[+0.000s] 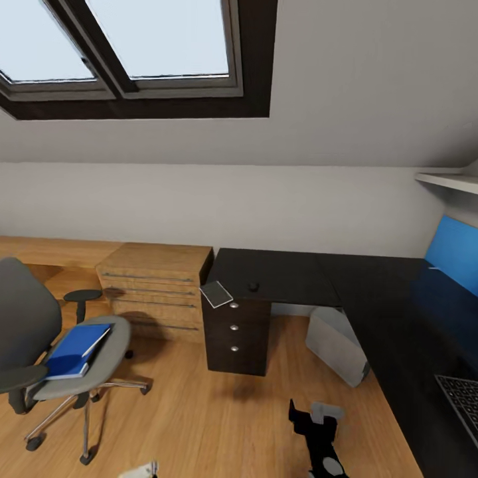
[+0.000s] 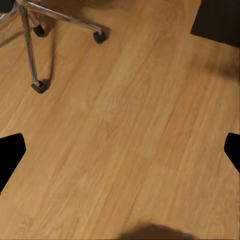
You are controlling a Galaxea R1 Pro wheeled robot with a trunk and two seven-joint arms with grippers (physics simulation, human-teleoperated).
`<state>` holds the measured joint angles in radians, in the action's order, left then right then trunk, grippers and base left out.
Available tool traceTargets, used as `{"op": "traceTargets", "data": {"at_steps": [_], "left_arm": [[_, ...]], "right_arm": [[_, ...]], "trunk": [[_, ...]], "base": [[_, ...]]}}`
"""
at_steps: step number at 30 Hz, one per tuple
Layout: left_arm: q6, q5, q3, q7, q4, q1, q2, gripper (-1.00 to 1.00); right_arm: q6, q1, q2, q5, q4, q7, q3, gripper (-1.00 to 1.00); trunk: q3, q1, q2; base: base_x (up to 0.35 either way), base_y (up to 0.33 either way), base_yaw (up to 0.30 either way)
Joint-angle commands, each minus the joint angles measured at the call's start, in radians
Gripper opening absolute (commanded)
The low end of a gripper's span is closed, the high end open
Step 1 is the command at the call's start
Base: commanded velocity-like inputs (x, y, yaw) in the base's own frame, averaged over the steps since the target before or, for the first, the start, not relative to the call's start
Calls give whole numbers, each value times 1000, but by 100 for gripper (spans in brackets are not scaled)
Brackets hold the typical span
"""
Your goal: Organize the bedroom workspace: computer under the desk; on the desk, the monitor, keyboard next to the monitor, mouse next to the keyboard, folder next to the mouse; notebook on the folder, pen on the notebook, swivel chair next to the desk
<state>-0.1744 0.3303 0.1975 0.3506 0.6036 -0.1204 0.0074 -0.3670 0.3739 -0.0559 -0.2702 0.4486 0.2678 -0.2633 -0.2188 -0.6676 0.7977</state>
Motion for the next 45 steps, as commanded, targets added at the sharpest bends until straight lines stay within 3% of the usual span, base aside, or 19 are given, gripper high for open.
{"op": "traceTargets", "data": {"at_steps": [1, 2, 3, 4, 6, 7, 12, 14, 15, 18, 25, 30, 34, 45], "left_arm": [[75, 12, 7, 7, 51, -73, 1, 100], [143, 13, 6, 7, 84, -110, 1, 100], [256, 15, 6, 9, 145, -161, -1, 100], [432, 24, 2, 11, 317, -218, -10, 100], [496, 32, 1, 11, 392, -236, -19, 100], [491, 33, -1, 10, 407, -245, -20, 100], [421, 36, 0, 7, 411, -247, -20, 100], [414, 36, 0, 7, 427, -248, -20, 100], [409, 37, -1, 9, 489, -249, -18, 100], [408, 38, -1, 10, 546, -244, -17, 100], [408, 38, -1, 10, 601, -231, -18, 100], [415, 38, 0, 10, 794, -119, -18, 100], [427, 38, 1, 10, 883, -61, -18, 100], [466, 37, -1, 10, 912, -40, -17, 100]], "right_arm": [[140, 128, 1, 1, 14, 46, -8, 100], [200, 181, -1, 3, 18, 55, -7, 100], [288, 261, -4, 3, 22, 67, -7, 100], [472, 390, -11, -15, 18, 77, 0, 100], [540, 436, -13, -48, -9, 79, 16, 100], [552, 461, -7, -70, -42, 81, 28, 100], [554, 466, -13, -78, -51, 84, 26, 100], [554, 466, -15, -79, -51, 84, 26, 100], [554, 467, -16, -79, -51, 84, 26, 100], [553, 467, -16, -79, -52, 83, 26, 100], [553, 467, -16, -78, -53, 81, 24, 100], [553, 466, -16, -78, -54, 79, 24, 100], [553, 466, -16, -78, -54, 79, 24, 100], [549, 466, -15, -76, -55, 78, 26, 100]], "trunk": [[-2, -1, 1], [-2, -1, 1], [-2, -1, 1], [-2, -1, 1], [-2, -1, 1], [-2, -1, 1], [-2, -1, 1], [-2, -1, 1], [-2, -1, 1], [-2, -1, 1], [-2, -1, 1], [-2, -1, 1], [-2, -1, 1], [-3, -1, 1]], "base": [[330, 0, 0], [331, 0, 0], [331, 0, 0], [331, 0, 0], [331, 0, 0], [331, 0, 0], [331, 0, 0], [331, 0, 3], [331, 0, 134], [331, 0, 199], [332, 0, 267], [331, 0, 277], [332, 0, 277], [332, 0, 160]]}}
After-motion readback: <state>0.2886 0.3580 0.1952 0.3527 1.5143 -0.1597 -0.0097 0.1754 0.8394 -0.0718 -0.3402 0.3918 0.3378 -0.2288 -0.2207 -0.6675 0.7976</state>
